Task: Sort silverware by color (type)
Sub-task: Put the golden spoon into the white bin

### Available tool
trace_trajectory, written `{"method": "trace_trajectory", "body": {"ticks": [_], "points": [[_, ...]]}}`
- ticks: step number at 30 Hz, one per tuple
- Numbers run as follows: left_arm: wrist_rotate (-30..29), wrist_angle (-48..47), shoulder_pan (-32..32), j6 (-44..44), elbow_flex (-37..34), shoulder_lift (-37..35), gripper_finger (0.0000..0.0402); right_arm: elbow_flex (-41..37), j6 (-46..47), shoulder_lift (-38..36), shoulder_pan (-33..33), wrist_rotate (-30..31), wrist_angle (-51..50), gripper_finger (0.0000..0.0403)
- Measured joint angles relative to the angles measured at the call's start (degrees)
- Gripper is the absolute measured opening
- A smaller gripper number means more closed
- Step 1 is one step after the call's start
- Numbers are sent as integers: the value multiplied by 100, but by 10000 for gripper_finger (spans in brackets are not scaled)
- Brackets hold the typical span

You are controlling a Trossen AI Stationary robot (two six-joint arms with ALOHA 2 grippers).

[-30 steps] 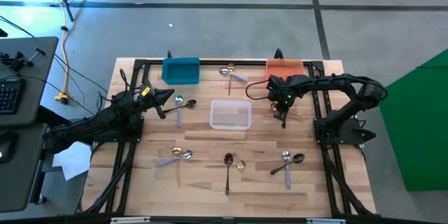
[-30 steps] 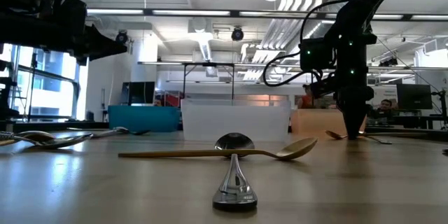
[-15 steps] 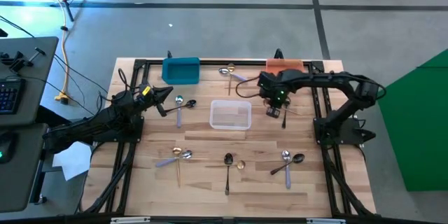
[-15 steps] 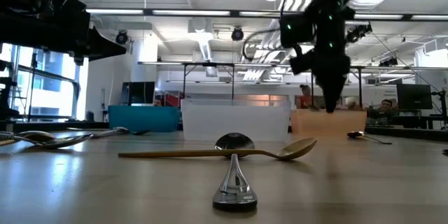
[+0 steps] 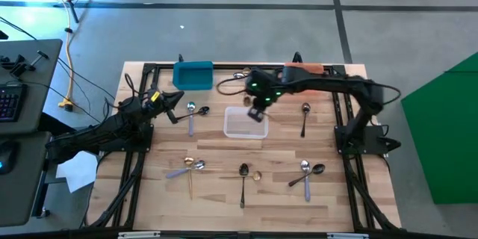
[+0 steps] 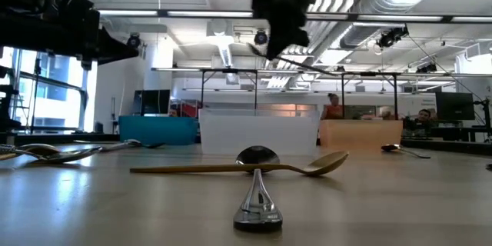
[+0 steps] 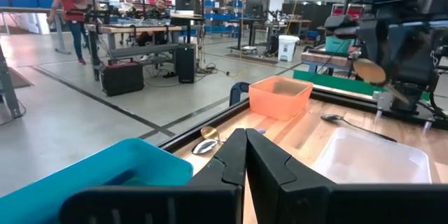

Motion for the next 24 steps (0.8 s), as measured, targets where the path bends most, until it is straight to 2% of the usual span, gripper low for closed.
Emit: {"method": "trace_trajectory", "body": {"ticks": [3,7,24], "points": [[0,24,0,3,-2,-1,0,662,33,612,71,-162,-72,1],[0,39,0,2,-1,-2,0,1159,20,1234,68,-210,-283,1],[0,37,0,-54,-1,0,0,1188,-607,2538,-112,-194,-88,0]]}}
